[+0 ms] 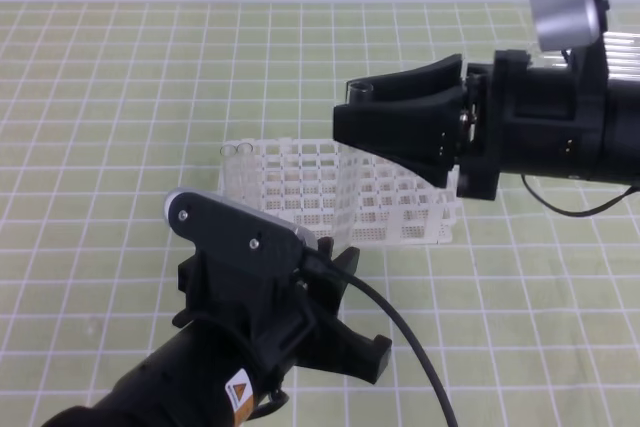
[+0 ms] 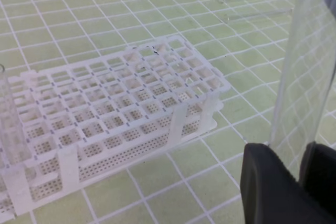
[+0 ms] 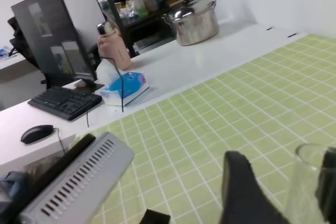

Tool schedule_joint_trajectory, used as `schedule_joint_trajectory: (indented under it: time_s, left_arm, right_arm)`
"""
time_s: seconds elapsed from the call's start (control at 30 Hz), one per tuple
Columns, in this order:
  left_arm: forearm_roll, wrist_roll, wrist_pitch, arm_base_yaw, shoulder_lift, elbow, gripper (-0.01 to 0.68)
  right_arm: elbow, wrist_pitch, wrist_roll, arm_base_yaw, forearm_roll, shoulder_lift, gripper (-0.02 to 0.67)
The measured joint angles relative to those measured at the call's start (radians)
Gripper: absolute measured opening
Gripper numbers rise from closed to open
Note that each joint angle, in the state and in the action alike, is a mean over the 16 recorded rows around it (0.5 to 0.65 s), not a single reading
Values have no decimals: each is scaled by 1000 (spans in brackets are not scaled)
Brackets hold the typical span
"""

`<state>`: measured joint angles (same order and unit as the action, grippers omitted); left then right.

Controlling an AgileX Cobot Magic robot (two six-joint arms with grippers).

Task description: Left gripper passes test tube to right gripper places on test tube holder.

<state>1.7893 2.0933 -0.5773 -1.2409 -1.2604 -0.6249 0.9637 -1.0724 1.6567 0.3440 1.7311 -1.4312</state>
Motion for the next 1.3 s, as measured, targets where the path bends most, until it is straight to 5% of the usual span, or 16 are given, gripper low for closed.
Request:
schedule_joint_trajectory:
  time_s: [1.3]
  left_arm:
    - [0, 12, -26, 0, 0, 0, 60]
  right_arm:
    - [4, -8, 9, 19, 0, -67, 102]
